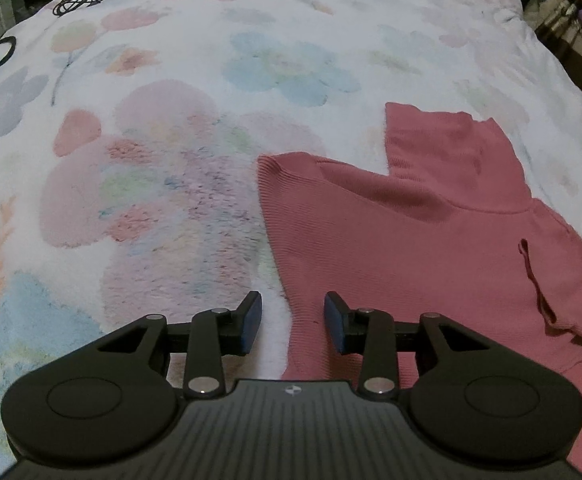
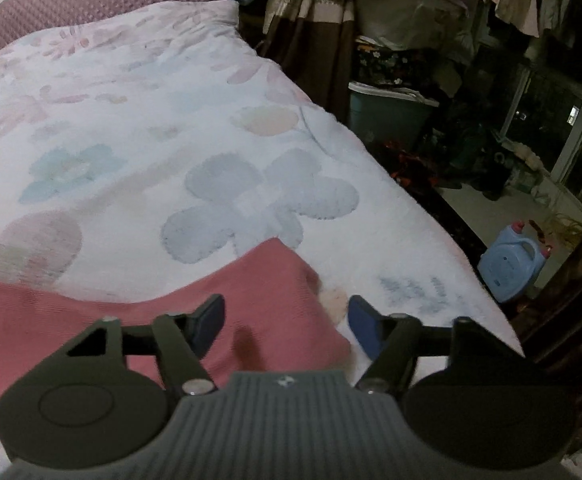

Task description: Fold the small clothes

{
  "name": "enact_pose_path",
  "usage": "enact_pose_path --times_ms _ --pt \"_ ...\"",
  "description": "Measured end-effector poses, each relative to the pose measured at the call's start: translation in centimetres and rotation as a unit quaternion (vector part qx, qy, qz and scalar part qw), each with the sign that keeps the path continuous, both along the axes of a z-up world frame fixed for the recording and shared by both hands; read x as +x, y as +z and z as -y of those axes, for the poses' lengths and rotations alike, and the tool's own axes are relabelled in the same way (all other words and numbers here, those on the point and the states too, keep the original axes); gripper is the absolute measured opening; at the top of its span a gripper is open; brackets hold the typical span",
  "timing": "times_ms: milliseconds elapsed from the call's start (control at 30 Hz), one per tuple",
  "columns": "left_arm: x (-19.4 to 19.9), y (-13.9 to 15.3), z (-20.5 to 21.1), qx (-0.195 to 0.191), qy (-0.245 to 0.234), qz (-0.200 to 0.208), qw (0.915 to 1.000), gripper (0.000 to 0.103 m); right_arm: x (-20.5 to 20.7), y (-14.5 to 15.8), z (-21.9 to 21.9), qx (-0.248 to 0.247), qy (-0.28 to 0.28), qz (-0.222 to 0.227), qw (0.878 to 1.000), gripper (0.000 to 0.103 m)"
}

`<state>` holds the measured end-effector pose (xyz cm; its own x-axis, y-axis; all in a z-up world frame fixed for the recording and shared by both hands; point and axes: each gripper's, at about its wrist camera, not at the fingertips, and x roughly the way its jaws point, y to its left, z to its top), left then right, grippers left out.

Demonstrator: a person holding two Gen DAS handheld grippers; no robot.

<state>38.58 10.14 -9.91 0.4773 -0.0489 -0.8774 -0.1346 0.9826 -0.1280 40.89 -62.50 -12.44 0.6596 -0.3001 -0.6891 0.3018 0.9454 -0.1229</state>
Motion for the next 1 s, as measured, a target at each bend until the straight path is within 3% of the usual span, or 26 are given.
enact_pose_path --times_ms 33,133,167,300,467,533,800,900,1000 --pt "0.0 0.0 0.0 -0.001 -0.002 -0.002 1.0000 0.043 0.6 -0.5 0.2 0.000 -0.002 -0.003 1.000 0.049" --pt "-0.2 0.4 -0.2 -0.010 -0.004 0.003 0.9999 0.043 1.3 -1.3 0.9 0.021 -0.010 -0.019 1.000 0.007" --pt "-0.3 0.5 -0.2 -0.012 -0.006 0.004 0.9999 0.043 1.1 -1.2 0.7 0.025 -0.011 -0.019 0.999 0.000" --pt "-0.9 1.3 -0.8 -0.023 -0.008 0.014 0.9996 0.043 0.0 2.1 -1.0 0.032 0.012 0.000 0.999 0.000" --pt "-2.0 3.1 -2.0 -0.038 -0.002 0.035 0.9987 0.043 -1.2 9.8 -5.1 0.077 0.054 0.031 0.995 0.000" --pt "-2.6 4.1 -2.1 -0.024 -0.011 0.044 0.9987 0.043 -1.6 13.4 -7.5 0.095 0.077 0.049 0.991 0.000" --pt "-5.3 8.0 -2.6 0.013 -0.048 0.099 0.9939 0.043 -1.8 28.6 -20.8 0.125 0.180 0.136 0.966 0.000" --pt "-6.1 9.0 -3.0 0.023 -0.059 0.116 0.9913 0.044 -1.6 32.9 -26.6 0.126 0.219 0.151 0.956 0.000" --pt "-6.4 9.5 -4.1 0.013 -0.048 0.119 0.9916 0.046 -1.0 35.3 -32.6 0.124 0.252 0.151 0.948 0.000"
